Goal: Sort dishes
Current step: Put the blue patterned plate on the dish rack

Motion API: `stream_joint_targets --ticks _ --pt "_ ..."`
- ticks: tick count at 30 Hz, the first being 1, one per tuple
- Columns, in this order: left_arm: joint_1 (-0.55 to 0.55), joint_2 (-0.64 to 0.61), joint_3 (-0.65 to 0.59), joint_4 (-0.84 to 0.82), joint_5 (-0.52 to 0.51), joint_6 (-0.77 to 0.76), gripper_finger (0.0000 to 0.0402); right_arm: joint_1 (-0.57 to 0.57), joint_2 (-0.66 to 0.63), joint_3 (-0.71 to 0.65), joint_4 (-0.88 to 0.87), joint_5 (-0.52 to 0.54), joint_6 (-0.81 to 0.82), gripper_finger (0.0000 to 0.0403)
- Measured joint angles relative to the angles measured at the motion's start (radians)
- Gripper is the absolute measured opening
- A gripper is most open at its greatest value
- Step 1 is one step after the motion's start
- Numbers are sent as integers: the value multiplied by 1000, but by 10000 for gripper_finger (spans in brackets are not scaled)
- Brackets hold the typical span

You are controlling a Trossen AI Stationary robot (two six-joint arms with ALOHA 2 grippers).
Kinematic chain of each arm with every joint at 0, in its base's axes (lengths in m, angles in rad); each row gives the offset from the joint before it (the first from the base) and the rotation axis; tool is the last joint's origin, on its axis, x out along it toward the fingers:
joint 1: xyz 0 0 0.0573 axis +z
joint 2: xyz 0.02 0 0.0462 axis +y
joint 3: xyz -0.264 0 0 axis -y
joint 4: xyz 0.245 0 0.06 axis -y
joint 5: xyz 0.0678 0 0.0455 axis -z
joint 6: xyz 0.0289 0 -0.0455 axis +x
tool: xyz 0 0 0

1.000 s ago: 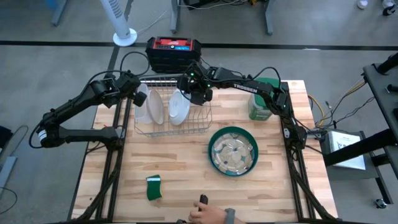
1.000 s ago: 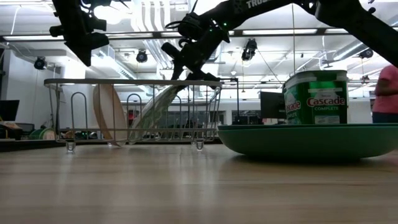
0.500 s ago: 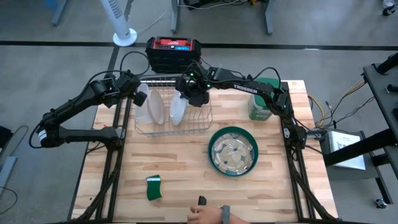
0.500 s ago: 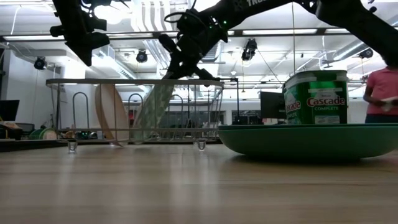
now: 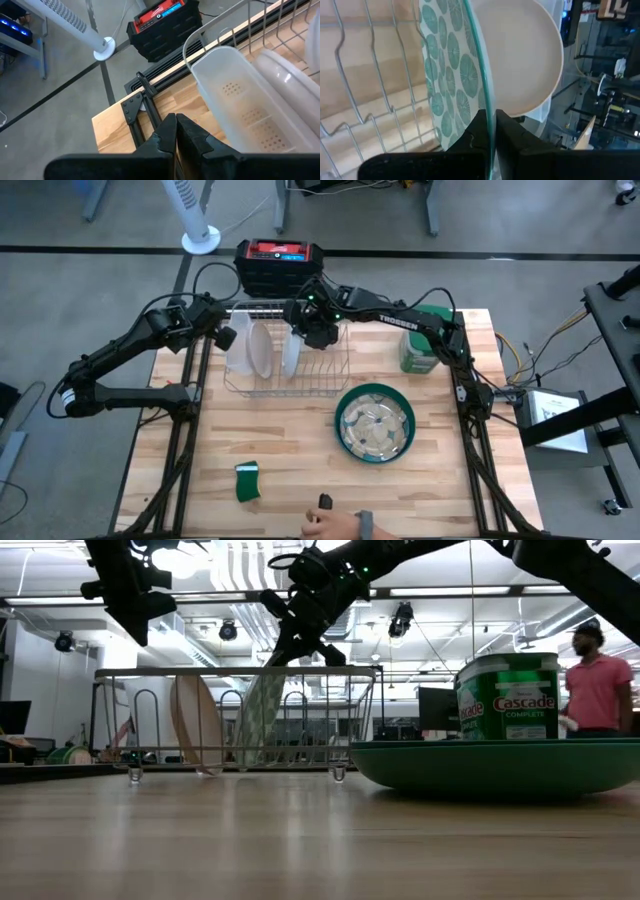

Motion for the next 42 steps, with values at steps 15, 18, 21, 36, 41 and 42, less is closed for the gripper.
stream_joint_targets --ticks 15,18,21,36,41,42 --pt "0 0 0 6 0 0 0 -3 -10 13 11 26 92 0" --pt "0 0 0 9 0 0 0 -3 -11 13 12 30 92 0" --pt "0 0 0 12 0 0 0 -3 -13 13 13 31 89 0" --pt "0 0 0 21 0 0 0 -7 -24 17 18 30 57 0" --pt "0 0 -2 22 0 0 0 -7 -31 17 3 31 62 0" --pt "0 0 -4 22 0 0 0 -7 -31 17 0 32 75 0"
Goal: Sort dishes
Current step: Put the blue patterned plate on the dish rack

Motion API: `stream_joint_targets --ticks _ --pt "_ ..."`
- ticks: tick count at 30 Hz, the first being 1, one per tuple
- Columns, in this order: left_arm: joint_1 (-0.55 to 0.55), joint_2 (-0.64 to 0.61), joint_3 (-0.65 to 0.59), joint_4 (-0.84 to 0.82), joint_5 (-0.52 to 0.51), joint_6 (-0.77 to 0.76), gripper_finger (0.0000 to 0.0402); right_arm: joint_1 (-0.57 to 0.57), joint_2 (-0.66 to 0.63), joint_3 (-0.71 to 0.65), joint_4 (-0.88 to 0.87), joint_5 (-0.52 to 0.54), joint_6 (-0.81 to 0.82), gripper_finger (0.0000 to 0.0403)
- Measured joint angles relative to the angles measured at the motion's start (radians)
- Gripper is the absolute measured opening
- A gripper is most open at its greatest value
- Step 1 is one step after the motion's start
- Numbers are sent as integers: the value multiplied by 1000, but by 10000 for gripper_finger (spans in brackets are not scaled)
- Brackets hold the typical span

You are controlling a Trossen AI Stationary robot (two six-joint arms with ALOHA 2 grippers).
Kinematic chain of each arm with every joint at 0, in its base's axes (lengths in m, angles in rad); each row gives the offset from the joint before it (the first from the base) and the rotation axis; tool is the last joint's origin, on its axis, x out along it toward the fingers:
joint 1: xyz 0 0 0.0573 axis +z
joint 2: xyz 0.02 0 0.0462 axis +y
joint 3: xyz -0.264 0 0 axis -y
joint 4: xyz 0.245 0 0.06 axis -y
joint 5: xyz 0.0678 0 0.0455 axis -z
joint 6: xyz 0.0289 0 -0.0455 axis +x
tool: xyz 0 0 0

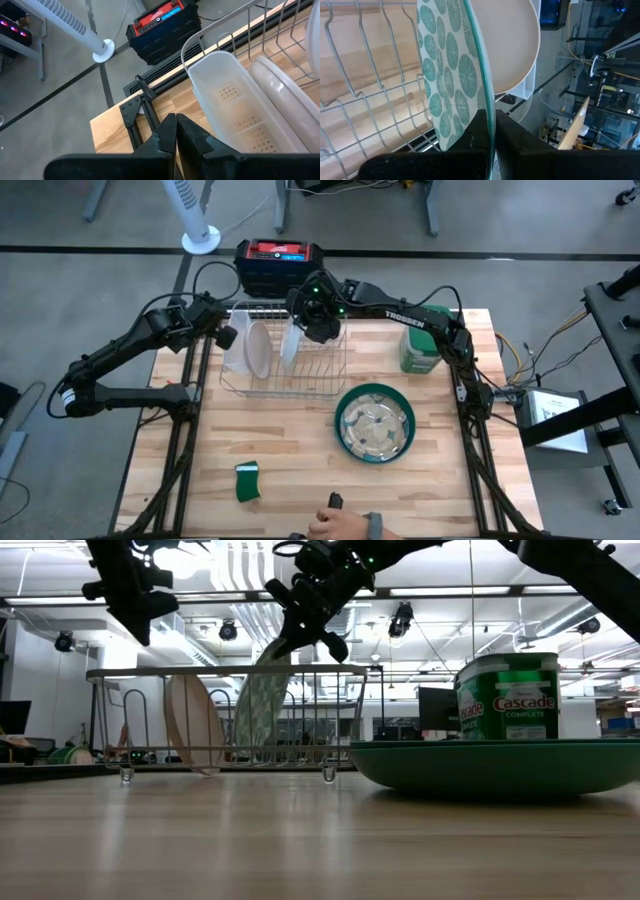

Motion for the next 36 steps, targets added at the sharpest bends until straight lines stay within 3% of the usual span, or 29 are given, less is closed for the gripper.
stream_joint_targets --ticks 5,13,20,23,27,29,34,36 --pt "0 0 -19 1 0 0 0 1 -6 1 -4 63 32 0" --pt "-1 -8 -24 54 -3 32 0 -1 -84 19 -47 184 244 0" --pt "-1 -19 -23 134 -28 108 0 2 -165 17 -89 163 431 0" --pt "-1 -23 -23 135 -37 109 0 3 -183 15 -104 165 587 0" --pt "-1 -33 -22 179 -170 151 0 9 -220 15 -133 200 878 0" --pt "-1 -38 -22 237 -214 203 0 24 -237 14 -149 290 1041 0" --pt "-1 -46 -2 398 -149 385 0 91 -250 14 -165 729 1512 0" --pt "-1 -46 8 452 -142 438 0 120 -262 14 -209 855 1651 0"
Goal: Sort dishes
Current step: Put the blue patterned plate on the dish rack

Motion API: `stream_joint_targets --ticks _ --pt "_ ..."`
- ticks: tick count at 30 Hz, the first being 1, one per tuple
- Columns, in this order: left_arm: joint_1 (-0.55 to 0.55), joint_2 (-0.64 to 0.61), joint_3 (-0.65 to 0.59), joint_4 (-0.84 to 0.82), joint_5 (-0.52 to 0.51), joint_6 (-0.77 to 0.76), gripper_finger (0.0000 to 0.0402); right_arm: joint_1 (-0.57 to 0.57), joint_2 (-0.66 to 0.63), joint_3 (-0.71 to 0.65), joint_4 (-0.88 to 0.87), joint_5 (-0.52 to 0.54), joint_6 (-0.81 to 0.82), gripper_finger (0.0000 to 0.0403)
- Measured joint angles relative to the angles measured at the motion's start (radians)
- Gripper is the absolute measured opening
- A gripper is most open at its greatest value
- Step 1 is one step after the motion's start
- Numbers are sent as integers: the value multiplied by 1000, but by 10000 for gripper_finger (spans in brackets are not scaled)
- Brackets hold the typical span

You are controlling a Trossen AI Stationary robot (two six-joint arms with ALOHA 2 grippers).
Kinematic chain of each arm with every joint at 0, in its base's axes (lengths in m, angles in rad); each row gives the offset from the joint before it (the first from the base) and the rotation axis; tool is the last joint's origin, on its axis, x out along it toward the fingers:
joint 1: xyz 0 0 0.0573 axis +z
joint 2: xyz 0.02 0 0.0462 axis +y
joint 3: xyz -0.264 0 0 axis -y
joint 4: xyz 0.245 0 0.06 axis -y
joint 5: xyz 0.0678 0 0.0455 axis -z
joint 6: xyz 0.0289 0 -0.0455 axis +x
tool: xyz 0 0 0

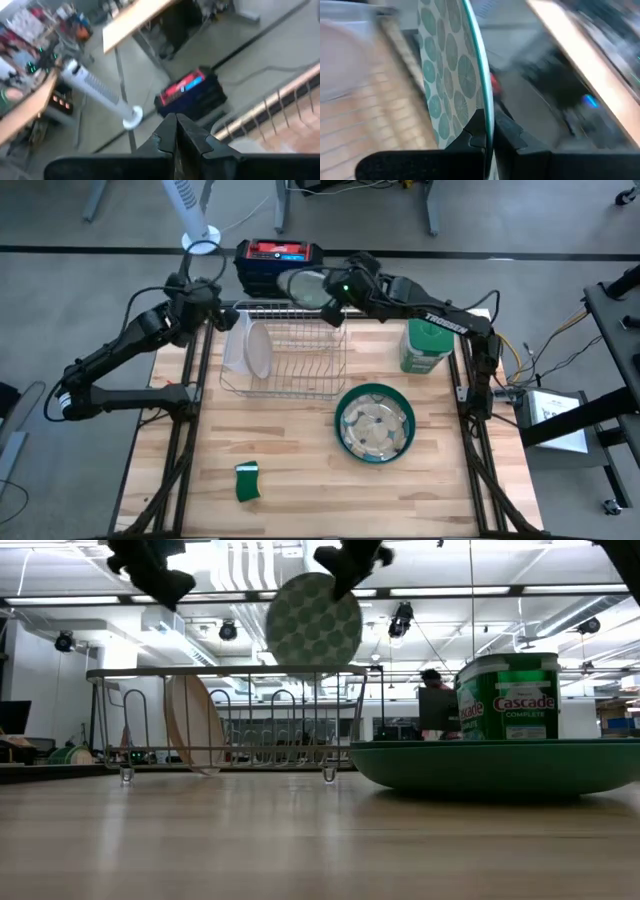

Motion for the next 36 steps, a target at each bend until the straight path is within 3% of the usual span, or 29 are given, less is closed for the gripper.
stream_joint_targets --ticks 7,14,20,26,32,36 --pt "0 1 4 181 1 104 0 145 10 -18 -30 290 452 0" --pt "1 0 4 212 -39 87 0 300 41 -47 -54 553 815 0" --pt "1 -2 4 255 -41 92 0 394 59 -159 -61 760 1162 0" --pt "1 -11 4 376 -42 100 0 414 66 -247 -61 774 1385 0" --pt "1 -24 4 447 -43 77 0 385 68 -266 -62 730 1336 0" --pt "1 -39 4 453 -43 77 0 337 68 -266 -87 633 1216 0"
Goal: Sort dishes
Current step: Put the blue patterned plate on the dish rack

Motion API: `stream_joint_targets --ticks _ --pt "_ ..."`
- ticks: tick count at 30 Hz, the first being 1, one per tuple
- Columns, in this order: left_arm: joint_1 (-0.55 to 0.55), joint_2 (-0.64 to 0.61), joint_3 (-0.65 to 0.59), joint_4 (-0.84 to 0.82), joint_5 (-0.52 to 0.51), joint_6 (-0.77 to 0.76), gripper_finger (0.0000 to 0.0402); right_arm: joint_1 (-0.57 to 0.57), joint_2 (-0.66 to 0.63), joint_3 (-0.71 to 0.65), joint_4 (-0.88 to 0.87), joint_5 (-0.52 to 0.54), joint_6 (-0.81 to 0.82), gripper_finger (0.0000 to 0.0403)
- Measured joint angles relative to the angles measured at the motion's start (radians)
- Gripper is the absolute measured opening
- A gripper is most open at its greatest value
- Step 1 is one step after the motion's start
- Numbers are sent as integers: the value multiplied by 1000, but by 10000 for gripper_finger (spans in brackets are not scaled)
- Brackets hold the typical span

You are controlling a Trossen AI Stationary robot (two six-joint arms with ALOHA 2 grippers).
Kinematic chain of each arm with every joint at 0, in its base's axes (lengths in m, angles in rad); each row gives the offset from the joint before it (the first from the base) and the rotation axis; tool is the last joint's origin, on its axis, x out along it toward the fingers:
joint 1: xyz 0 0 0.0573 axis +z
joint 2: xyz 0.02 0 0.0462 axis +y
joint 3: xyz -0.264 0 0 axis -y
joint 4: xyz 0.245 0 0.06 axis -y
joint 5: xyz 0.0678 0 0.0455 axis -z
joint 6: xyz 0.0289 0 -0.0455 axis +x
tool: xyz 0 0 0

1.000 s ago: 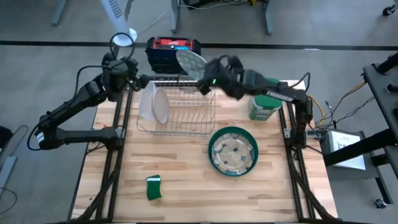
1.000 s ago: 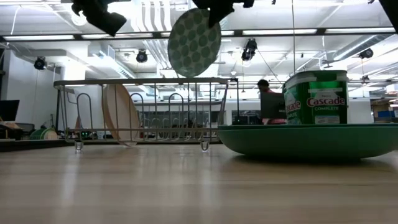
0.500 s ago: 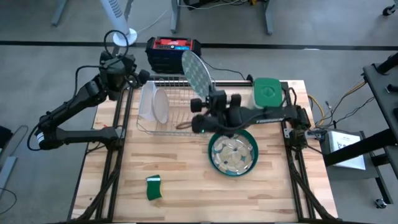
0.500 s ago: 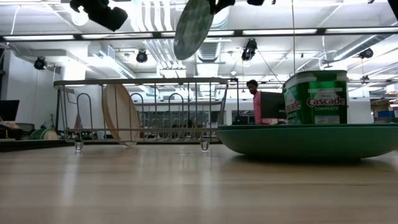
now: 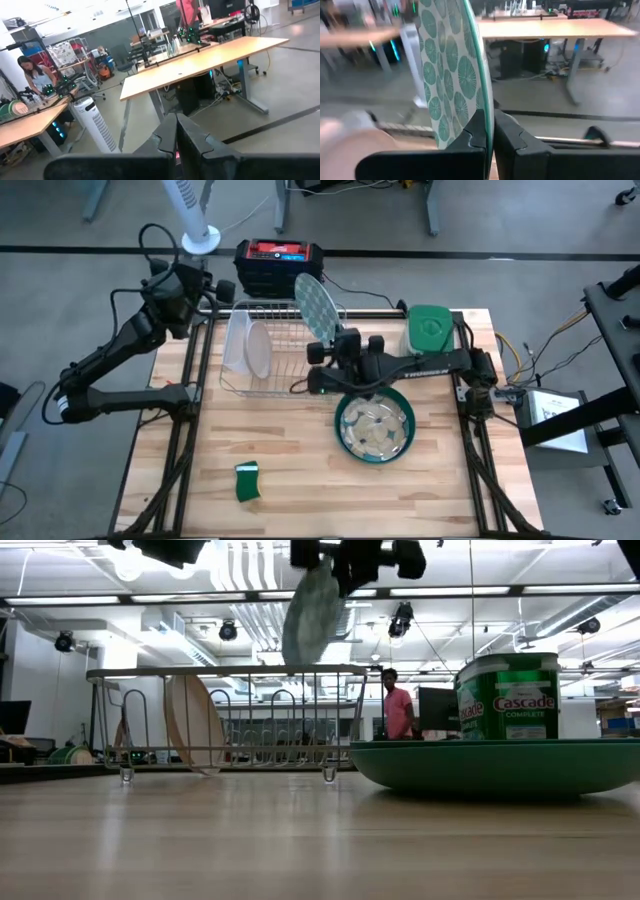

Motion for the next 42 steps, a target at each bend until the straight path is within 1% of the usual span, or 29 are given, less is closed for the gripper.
stream_joint_targets --ticks 1,3,9,12,16,21,26,30,37,42 --pt "0 -3 0 -1 0 0 0 -13 0 2 -20 -35 -37 0" --pt "0 -9 0 -14 -1 3 0 -36 0 7 -64 -105 -45 0" --pt "0 -11 0 -31 -1 5 0 -101 -1 76 -275 -367 76 0" --pt "0 -9 0 -35 -1 5 0 -117 -1 113 -345 -414 99 0" --pt "0 -2 0 -35 -1 5 0 -133 -2 192 -419 -490 88 0" --pt "0 13 0 -35 0 5 0 -174 -3 268 -447 -595 56 0" --pt "0 35 0 -35 0 5 0 -197 -3 285 -459 -694 35 0" --pt "0 54 0 -35 0 5 0 -221 -3 285 -556 -788 91 0" --pt "0 85 0 -35 1 5 0 -228 -4 280 -552 -799 74 0" --pt "0 109 0 -37 1 5 0 -232 -4 272 -552 -797 104 0"
